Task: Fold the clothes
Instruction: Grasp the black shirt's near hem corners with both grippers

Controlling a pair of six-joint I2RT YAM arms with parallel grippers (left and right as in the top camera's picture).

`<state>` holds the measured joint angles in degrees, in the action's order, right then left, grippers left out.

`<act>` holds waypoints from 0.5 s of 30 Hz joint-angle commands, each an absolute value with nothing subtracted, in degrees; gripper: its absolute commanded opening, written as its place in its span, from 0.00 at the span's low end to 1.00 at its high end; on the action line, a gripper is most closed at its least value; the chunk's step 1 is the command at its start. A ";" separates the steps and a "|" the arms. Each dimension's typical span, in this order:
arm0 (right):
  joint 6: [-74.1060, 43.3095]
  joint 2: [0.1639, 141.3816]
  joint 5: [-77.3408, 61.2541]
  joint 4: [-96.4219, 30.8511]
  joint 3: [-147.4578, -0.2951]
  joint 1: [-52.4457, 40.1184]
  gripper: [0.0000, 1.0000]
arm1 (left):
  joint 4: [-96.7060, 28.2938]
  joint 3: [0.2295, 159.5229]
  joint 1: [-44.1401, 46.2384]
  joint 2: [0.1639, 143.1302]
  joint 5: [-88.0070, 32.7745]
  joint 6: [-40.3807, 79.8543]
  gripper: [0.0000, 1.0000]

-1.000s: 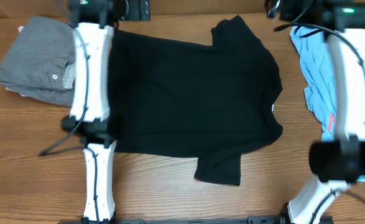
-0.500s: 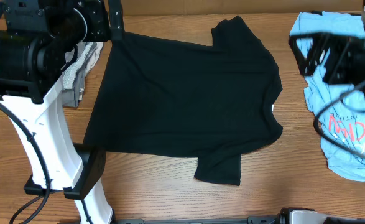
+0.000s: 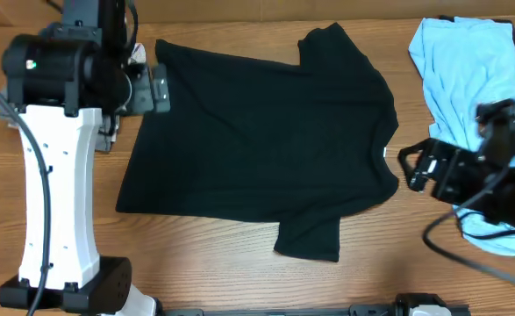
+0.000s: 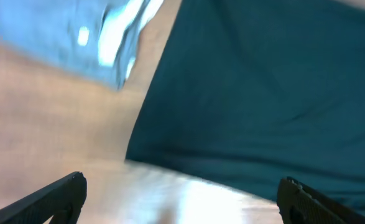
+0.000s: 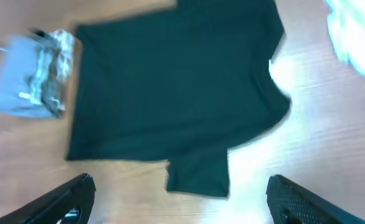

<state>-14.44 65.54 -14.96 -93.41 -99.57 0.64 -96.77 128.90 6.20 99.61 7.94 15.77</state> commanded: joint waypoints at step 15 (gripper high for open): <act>-23.09 66.04 -17.43 -68.38 -53.39 -11.77 0.91 | -76.23 82.89 -1.30 96.47 5.96 25.67 1.00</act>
<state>-21.23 66.39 -16.75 -69.47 -54.87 -9.98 -79.35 88.86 0.80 98.13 8.71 23.66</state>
